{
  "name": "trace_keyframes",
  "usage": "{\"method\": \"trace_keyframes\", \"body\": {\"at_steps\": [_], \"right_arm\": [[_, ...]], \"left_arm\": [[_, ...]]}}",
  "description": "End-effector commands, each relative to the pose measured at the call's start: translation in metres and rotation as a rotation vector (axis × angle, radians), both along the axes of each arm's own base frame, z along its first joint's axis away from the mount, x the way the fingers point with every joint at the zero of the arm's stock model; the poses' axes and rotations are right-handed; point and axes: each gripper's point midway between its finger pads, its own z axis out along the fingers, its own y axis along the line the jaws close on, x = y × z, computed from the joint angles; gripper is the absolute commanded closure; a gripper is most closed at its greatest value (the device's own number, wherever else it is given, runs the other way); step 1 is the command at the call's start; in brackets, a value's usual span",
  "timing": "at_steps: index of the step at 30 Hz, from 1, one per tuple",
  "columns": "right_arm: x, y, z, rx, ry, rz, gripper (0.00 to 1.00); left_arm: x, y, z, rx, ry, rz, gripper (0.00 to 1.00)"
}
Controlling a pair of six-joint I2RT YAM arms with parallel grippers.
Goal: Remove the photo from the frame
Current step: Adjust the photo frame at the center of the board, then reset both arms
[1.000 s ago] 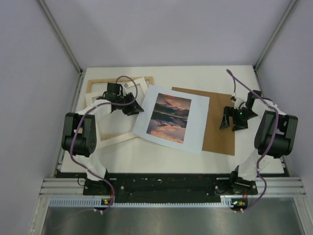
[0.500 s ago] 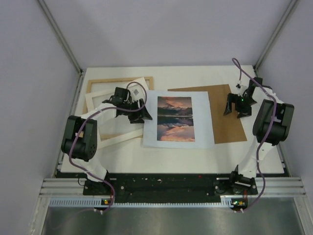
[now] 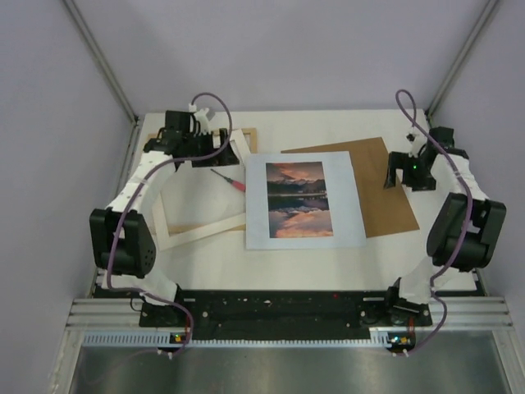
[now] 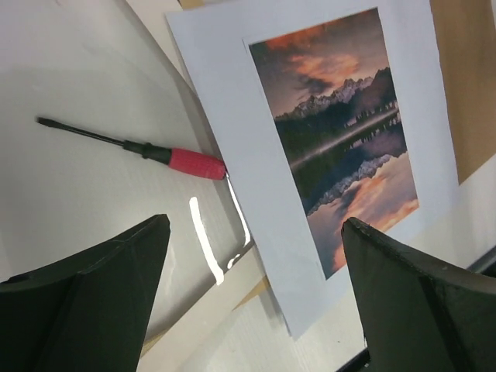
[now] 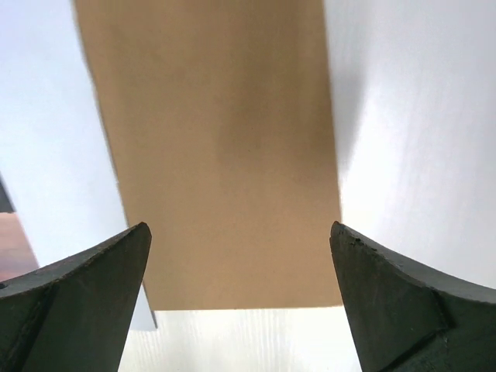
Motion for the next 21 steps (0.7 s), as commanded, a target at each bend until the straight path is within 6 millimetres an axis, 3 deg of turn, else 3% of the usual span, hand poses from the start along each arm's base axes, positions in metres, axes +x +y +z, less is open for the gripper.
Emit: {"method": "trace_keyframes", "body": {"at_steps": [1, 6, 10, 14, 21], "right_arm": [[0.012, -0.007, 0.12, -0.113, -0.351, -0.013, 0.01], [-0.006, 0.013, 0.218, -0.12, -0.696, 0.022, 0.01], [-0.031, 0.028, 0.275, -0.138, -0.961, 0.047, 0.01], [-0.061, 0.041, 0.301, -0.152, -1.138, 0.06, 0.01], [-0.085, 0.045, 0.324, -0.11, -1.23, -0.025, 0.01]], "left_arm": [[-0.002, 0.03, 0.101, 0.116, -0.351, -0.005, 0.01], [-0.018, 0.064, 0.158, 0.199, -0.557, 0.1, 0.01], [-0.041, 0.102, 0.168, 0.309, -0.718, 0.237, 0.01], [-0.06, 0.128, 0.179, 0.403, -0.792, 0.318, 0.01], [-0.116, 0.177, 0.213, 0.585, -0.924, 0.495, 0.01]]}}
